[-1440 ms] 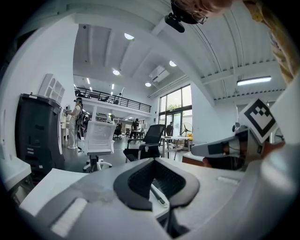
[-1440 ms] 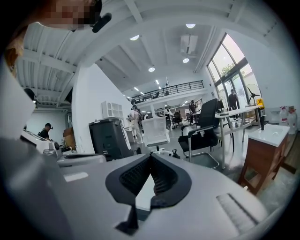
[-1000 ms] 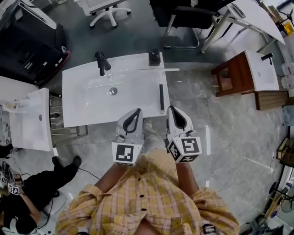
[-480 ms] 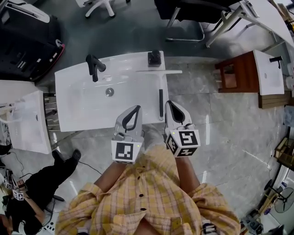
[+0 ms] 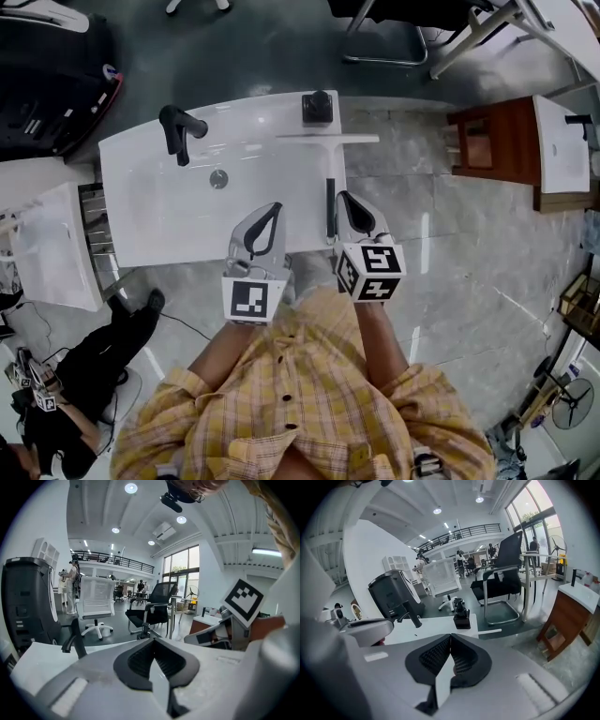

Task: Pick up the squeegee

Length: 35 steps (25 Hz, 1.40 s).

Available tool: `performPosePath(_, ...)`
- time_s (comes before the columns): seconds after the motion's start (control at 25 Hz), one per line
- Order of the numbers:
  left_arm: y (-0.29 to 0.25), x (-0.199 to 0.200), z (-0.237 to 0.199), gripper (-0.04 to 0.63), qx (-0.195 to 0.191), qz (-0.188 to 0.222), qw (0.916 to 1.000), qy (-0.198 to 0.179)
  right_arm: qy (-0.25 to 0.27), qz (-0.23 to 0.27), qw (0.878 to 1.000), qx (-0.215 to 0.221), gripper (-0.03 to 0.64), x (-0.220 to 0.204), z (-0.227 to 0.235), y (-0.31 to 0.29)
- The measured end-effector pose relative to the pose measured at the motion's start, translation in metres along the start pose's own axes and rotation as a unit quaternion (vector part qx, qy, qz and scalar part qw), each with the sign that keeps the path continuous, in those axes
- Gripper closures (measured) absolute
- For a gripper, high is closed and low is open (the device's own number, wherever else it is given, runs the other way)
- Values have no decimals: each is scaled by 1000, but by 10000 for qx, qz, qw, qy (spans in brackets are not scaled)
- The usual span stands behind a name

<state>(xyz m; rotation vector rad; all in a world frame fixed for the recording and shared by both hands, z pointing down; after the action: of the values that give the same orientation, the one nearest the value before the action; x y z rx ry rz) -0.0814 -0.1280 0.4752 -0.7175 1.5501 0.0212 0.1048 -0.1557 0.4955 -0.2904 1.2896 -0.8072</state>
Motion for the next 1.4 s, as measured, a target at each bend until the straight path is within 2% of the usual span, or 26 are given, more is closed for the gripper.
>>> performPosePath(0.2, -8, -9, -4, 595, 29, -121, 9999, 89, -163, -342, 9992, 81, 577, -12, 8, -21)
performPosePath(0.68, -21, -25, -10, 595, 150, -403, 9989, 190, -494, -1208, 9912, -241, 534, -27, 24, -65)
performPosePath(1.04, -35, -32, -17, 595, 161, -532, 9980, 297, -221, -1837, 9819, -413, 531, -36, 28, -92)
performPosePath(1.28, -40, -34, -22, 595, 170, -534, 9976, 409, -290, -2103, 9763, -416, 531, -43, 31, -101)
performPosePath(1.4, -41, -34, -23, 595, 246, -530, 9977, 331, -280, -2221, 9736, -446, 531, -46, 32, -104)
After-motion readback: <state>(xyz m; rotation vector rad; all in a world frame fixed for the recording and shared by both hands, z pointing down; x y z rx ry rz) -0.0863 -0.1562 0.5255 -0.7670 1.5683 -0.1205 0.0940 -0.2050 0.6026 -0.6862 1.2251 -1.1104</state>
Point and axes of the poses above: the fingertips, and each gripper's own axes: y backward along the fingers, z to its right, x out of its top, the point moved 9 cm from there along y, backward along the fingers
